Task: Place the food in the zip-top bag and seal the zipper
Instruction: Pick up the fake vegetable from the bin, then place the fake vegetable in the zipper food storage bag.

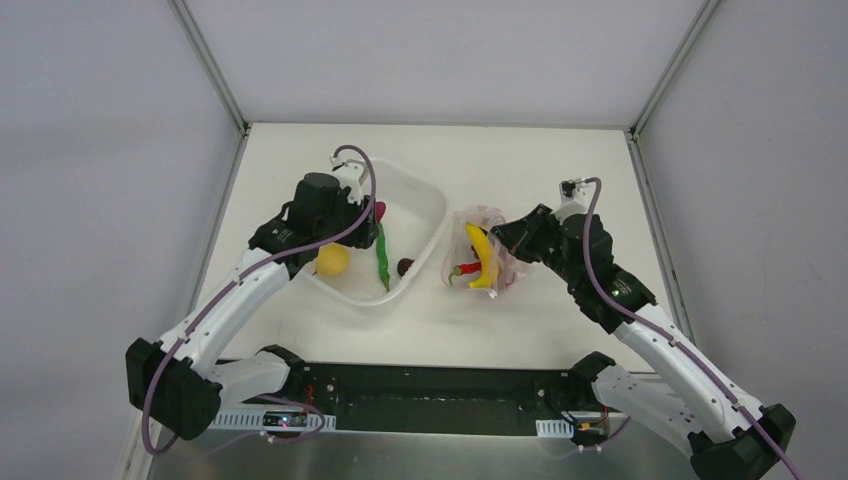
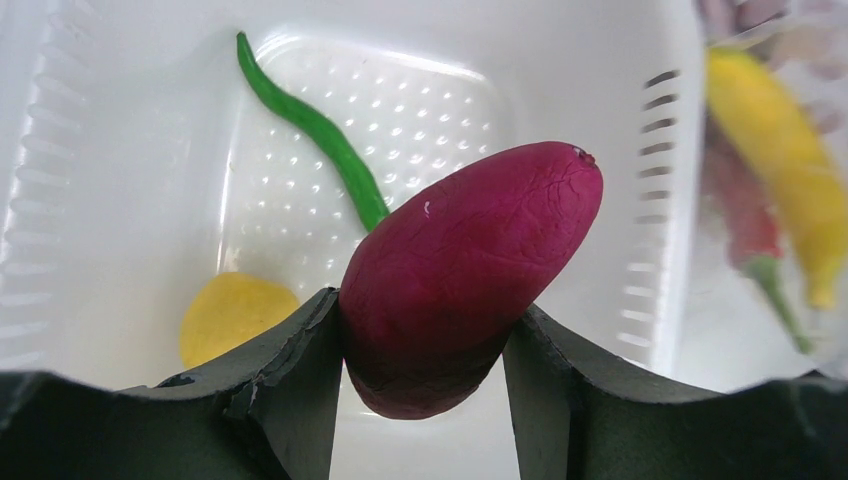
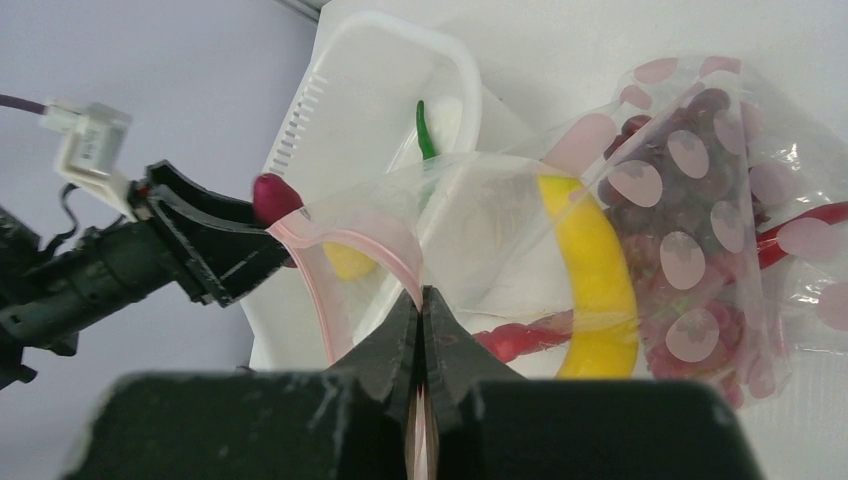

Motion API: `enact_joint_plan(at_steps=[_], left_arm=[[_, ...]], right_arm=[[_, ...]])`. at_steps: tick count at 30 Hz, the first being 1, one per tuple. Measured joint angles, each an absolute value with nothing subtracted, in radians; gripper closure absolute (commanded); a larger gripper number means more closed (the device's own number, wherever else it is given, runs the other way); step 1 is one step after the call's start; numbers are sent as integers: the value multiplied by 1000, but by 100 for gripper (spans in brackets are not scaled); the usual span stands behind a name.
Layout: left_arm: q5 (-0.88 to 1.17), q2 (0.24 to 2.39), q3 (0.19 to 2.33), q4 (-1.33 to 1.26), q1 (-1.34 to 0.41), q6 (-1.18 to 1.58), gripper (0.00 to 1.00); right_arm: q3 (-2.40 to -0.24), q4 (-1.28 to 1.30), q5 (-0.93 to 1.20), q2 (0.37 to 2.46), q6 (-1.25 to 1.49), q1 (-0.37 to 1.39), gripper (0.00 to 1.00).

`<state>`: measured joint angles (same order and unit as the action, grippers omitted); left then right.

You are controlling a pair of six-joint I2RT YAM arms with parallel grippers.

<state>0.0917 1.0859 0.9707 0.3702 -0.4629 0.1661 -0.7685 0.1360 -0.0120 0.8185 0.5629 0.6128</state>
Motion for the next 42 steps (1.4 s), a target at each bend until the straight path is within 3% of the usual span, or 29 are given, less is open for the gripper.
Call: enact_joint_plan(at_steps=[10, 17, 29, 42], left_arm=[[237, 946, 994, 353, -463, 378, 100], [362, 896, 982, 76, -554, 633, 100], [342, 957, 989, -9, -659, 711, 100], [253, 1020, 989, -38, -791, 706, 100]], right_arm=[[-789, 117, 11, 895, 586, 642, 100], [-865, 146, -144, 939, 624, 730, 100], [-886, 35, -665, 1008, 695, 1037, 100], [-886, -20, -722, 1022, 689, 1063, 100]])
